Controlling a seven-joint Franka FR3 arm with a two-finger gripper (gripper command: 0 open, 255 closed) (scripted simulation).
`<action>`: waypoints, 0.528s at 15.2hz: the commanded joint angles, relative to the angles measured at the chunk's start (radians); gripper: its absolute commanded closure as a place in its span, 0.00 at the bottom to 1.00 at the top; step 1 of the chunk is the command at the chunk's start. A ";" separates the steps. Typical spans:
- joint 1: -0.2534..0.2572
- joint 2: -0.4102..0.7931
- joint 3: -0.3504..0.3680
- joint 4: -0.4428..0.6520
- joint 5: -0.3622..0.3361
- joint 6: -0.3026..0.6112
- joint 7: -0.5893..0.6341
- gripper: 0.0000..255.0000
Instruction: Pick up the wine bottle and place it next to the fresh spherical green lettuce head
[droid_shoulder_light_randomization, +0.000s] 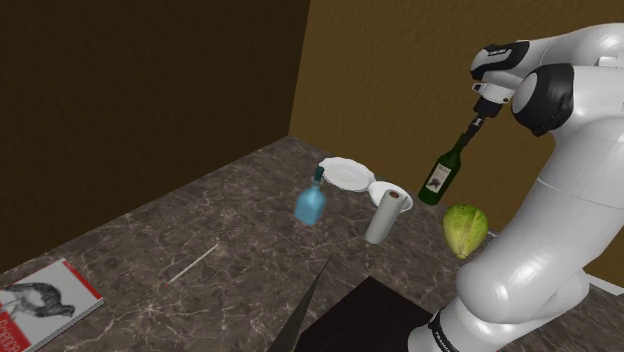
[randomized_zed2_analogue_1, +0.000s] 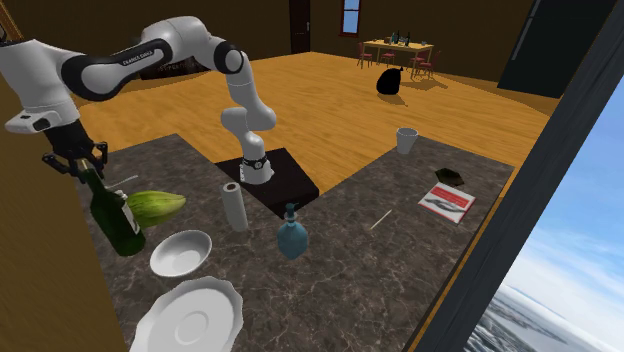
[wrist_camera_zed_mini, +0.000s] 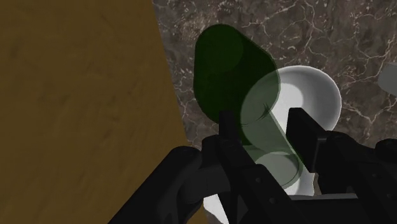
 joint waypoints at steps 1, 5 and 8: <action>0.002 0.000 0.001 -0.027 0.001 0.028 -0.001 1.00; 0.004 0.004 0.003 -0.077 0.005 0.080 -0.006 1.00; 0.004 0.009 0.005 -0.108 0.010 0.116 -0.009 1.00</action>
